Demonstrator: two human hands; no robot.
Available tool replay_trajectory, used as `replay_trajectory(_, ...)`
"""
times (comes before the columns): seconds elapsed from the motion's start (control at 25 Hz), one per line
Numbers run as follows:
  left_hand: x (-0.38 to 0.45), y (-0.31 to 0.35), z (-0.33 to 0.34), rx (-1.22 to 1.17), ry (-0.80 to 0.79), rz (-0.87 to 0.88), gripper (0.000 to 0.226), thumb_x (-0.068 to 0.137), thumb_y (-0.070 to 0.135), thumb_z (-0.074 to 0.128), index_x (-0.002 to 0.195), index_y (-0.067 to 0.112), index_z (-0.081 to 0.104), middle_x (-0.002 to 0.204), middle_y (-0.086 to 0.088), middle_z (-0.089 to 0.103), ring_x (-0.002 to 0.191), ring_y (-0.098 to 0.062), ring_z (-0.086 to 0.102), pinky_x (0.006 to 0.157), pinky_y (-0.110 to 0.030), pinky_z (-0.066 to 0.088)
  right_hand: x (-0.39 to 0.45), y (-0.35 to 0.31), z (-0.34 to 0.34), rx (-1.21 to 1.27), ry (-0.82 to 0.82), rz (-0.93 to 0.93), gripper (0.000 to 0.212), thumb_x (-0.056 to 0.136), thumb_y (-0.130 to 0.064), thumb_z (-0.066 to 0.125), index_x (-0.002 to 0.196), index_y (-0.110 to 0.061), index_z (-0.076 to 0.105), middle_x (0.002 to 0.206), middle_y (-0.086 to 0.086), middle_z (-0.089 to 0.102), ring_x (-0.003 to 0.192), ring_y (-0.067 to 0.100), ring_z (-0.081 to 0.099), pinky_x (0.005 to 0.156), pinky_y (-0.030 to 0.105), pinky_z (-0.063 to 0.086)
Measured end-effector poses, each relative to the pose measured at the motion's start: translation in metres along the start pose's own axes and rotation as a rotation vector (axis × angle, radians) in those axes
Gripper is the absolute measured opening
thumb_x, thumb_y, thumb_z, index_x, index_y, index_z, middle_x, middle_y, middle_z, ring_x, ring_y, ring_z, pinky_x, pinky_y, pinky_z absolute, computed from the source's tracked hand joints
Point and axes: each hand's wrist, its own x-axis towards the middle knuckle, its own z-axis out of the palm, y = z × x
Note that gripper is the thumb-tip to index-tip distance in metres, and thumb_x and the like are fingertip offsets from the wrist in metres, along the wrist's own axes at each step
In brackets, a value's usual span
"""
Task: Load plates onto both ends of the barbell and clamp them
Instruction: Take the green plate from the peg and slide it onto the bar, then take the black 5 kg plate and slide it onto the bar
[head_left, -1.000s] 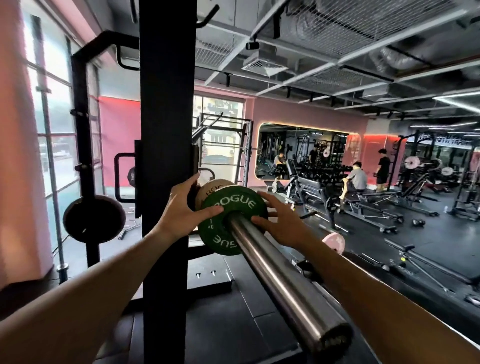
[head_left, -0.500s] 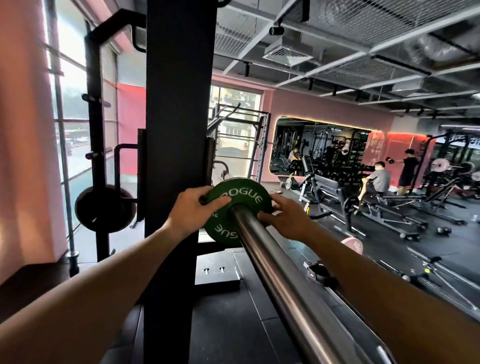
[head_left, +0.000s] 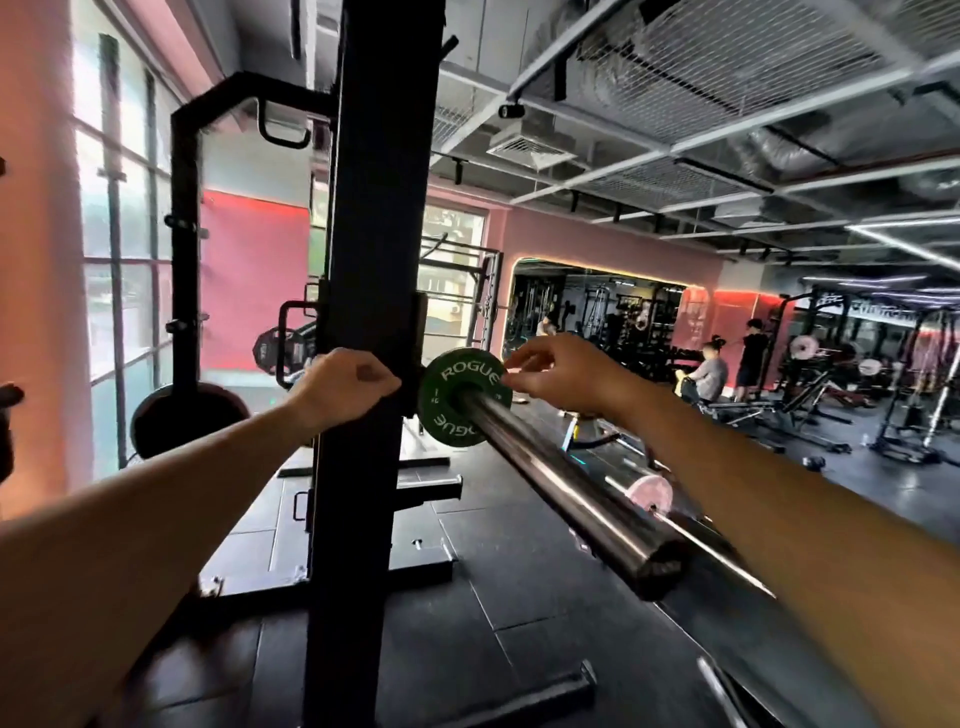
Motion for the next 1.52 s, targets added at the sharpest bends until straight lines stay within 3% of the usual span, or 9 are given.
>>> replay_trajectory(0.16, -0.083, 0.004, -0.059, 0.038, 0.0, 0.005, 0.019, 0.085, 0.028, 0.076, 0.067, 0.025, 0.07, 0.074, -0.01, 0.076, 0.069, -0.022, 0.073, 0.069, -0.04, 0.058, -0.068, -0.066, 0.028, 0.107, -0.022, -0.04, 0.015, 0.087, -0.03, 0.075, 0.101, -0.023, 0.074, 0.097, -0.002, 0.074, 0.086, 0.009, 0.067, 0.075, 0.025, 0.052)
replay_trajectory(0.36, -0.16, -0.002, -0.147, 0.266, 0.017, 0.069, 0.024, 0.085, 0.03, 0.074, 0.062, 0.028, 0.069, 0.055, 0.016, 0.069, 0.058, -0.002, 0.067, 0.059, -0.013, 0.047, -0.112, -0.127, 0.069, 0.111, -0.225, -0.014, 0.019, 0.085, -0.031, 0.077, 0.103, -0.025, 0.074, 0.096, -0.007, 0.075, 0.081, 0.006, 0.069, 0.069, 0.02, 0.05)
replay_trajectory(0.48, -0.184, -0.015, -0.206, 0.269, 0.044, -0.016, 0.014, 0.085, 0.027, 0.074, 0.073, 0.021, 0.076, 0.066, 0.003, 0.075, 0.065, -0.012, 0.071, 0.071, -0.022, 0.053, -0.117, -0.172, 0.093, 0.153, -0.245, -0.02, 0.022, 0.086, -0.03, 0.076, 0.107, -0.022, 0.074, 0.096, -0.005, 0.075, 0.084, 0.01, 0.07, 0.06, 0.016, 0.05)
replay_trajectory(0.8, -0.205, -0.152, -0.321, 0.249, -0.008, -0.249, 0.007, 0.082, 0.027, 0.078, 0.079, 0.024, 0.072, 0.058, 0.015, 0.066, 0.057, -0.001, 0.061, 0.06, -0.022, 0.047, -0.058, -0.287, 0.205, 0.19, -0.336, -0.076, 0.024, 0.085, -0.032, 0.078, 0.108, -0.025, 0.072, 0.1, -0.002, 0.073, 0.087, 0.011, 0.067, 0.07, 0.015, 0.049)
replay_trajectory(1.0, -0.175, -0.278, -0.399, 0.255, 0.164, -0.338, 0.009, 0.081, 0.035, 0.076, 0.086, 0.032, 0.069, 0.079, 0.008, 0.072, 0.083, -0.016, 0.07, 0.072, -0.029, 0.049, 0.035, -0.358, 0.327, 0.246, -0.375, -0.08, 0.043, 0.084, -0.034, 0.078, 0.124, -0.028, 0.064, 0.113, 0.003, 0.068, 0.097, 0.015, 0.065, 0.08, 0.022, 0.049)
replay_trajectory(1.2, -0.119, -0.387, -0.435, 0.031, 0.244, -0.387, 0.087, 0.059, 0.082, 0.063, 0.132, 0.037, 0.05, 0.13, -0.003, 0.053, 0.12, -0.026, 0.054, 0.105, -0.045, 0.045, 0.128, -0.411, 0.427, 0.379, -0.247, 0.076, 0.076, 0.084, -0.046, 0.074, 0.147, -0.027, 0.036, 0.128, 0.0, 0.057, 0.105, 0.022, 0.063, 0.087, 0.035, 0.053)
replay_trajectory(1.32, -0.083, -0.423, -0.434, -0.174, 0.215, -0.489, 0.127, 0.039, 0.099, 0.057, 0.144, 0.031, 0.043, 0.146, -0.007, 0.049, 0.132, -0.023, 0.05, 0.113, -0.041, 0.039, 0.165, -0.423, 0.46, 0.474, -0.159, 0.2, 0.09, 0.085, -0.063, 0.064, 0.156, -0.029, 0.021, 0.153, 0.007, 0.044, 0.132, 0.03, 0.052, 0.108, 0.043, 0.045)
replay_trajectory(1.44, -0.072, -0.43, -0.425, -0.289, 0.044, -0.527, 0.068, 0.073, 0.074, 0.065, 0.119, 0.024, 0.057, 0.109, 0.011, 0.073, 0.094, -0.001, 0.066, 0.087, -0.02, 0.047, 0.182, -0.425, 0.469, 0.639, -0.169, 0.289, 0.079, 0.08, -0.071, 0.063, 0.145, -0.033, 0.04, 0.137, 0.0, 0.059, 0.12, 0.023, 0.058, 0.102, 0.04, 0.048)
replay_trajectory(1.52, -0.07, -0.441, -0.421, -0.274, 0.047, -0.521, 0.057, 0.078, 0.069, 0.067, 0.111, 0.023, 0.056, 0.102, 0.003, 0.071, 0.09, -0.011, 0.066, 0.086, -0.03, 0.05, 0.189, -0.421, 0.475, 0.662, -0.157, 0.311, 0.076, 0.071, -0.08, 0.063, 0.13, -0.032, 0.053, 0.119, -0.001, 0.066, 0.11, 0.023, 0.065, 0.099, 0.044, 0.053)
